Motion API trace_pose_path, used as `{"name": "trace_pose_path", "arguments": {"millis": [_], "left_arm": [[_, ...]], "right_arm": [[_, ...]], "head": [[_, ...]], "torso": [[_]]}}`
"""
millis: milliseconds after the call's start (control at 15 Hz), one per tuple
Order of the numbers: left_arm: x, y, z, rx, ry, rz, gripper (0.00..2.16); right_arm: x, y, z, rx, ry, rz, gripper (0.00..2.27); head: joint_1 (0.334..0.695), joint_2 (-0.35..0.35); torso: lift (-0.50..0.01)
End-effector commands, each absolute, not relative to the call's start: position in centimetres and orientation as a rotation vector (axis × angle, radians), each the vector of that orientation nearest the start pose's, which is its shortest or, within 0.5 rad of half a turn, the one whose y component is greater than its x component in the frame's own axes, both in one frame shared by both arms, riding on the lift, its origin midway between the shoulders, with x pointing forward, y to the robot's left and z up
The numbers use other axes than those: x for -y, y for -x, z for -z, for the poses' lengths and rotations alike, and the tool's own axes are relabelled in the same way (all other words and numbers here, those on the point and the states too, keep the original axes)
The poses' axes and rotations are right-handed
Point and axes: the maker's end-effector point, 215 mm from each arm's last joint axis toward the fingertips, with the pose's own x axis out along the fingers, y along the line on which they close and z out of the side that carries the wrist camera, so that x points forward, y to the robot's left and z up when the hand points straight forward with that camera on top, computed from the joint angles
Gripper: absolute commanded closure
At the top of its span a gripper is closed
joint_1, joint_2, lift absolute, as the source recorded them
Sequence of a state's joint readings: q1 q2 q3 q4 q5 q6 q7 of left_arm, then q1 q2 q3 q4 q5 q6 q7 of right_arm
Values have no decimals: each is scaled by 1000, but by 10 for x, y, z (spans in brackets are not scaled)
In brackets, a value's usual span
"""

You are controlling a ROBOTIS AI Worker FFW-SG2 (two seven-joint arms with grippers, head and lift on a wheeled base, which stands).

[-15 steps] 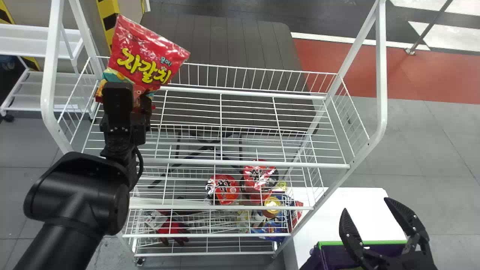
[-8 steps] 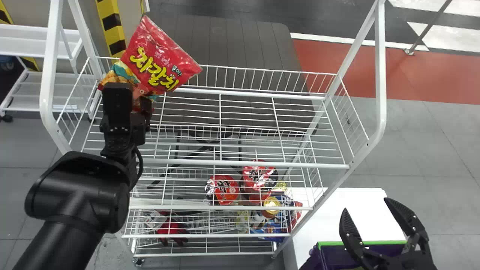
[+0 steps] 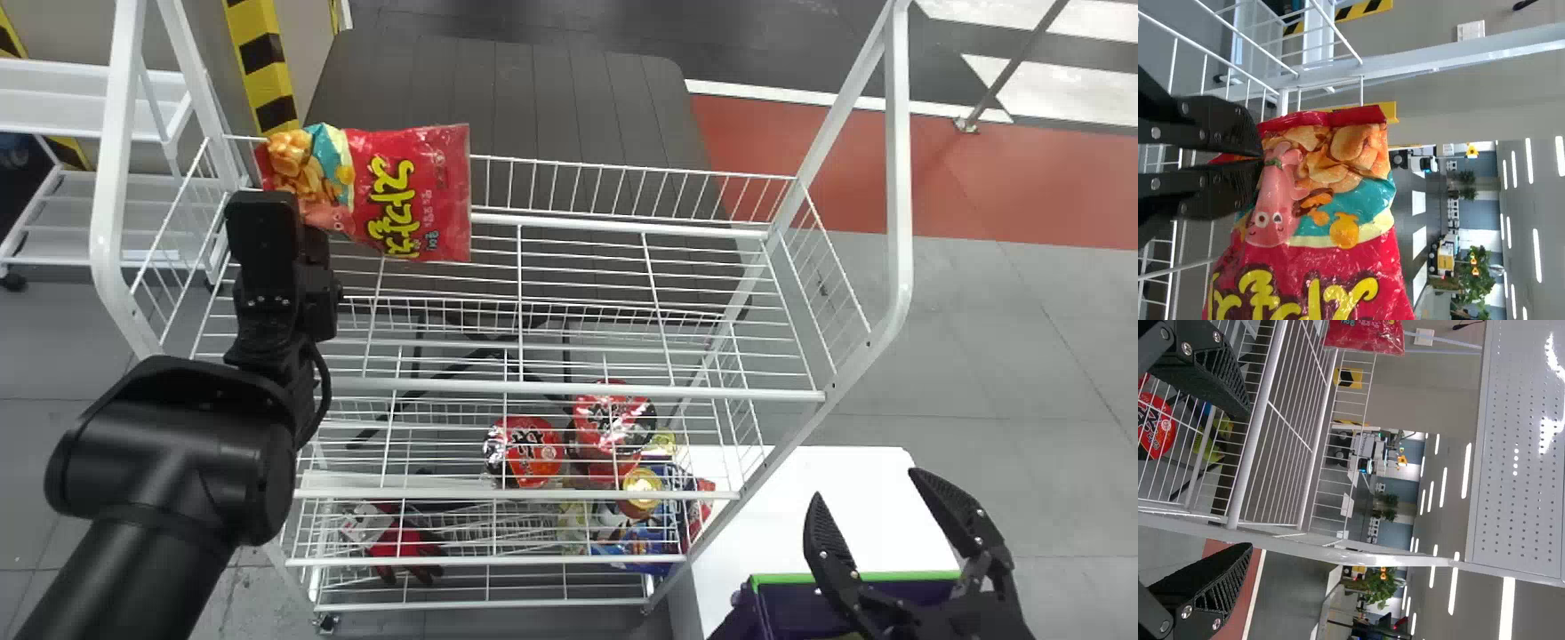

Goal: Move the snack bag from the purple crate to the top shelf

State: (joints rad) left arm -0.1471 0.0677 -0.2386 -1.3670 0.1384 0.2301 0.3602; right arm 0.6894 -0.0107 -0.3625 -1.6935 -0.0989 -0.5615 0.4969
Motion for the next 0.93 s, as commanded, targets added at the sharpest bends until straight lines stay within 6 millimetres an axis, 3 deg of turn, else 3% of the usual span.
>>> {"name": "trace_pose_path", "arguments": {"millis": [0,67,467,600,867], "left_arm": [[-198,-605,439,-272,-70,-134,174],[-198,-602,435,-240,-88,-134,33],[-189,-583,391,-33,-212,-110,46],[-185,-579,391,-21,-240,-89,46],[-152,-562,389,56,-387,22,46]], "right_arm": [[327,-315,421,-28,141,-163,120],[327,-315,422,-31,140,-163,120],[326,-318,428,-53,127,-164,120],[327,-318,427,-53,127,-162,120],[332,-315,428,-56,126,-163,120]], "head": [[695,-156],[695,-155],[695,-159],[695,-168],[695,-194]], "torso": [[0],[0],[0],[0],[0]]}}
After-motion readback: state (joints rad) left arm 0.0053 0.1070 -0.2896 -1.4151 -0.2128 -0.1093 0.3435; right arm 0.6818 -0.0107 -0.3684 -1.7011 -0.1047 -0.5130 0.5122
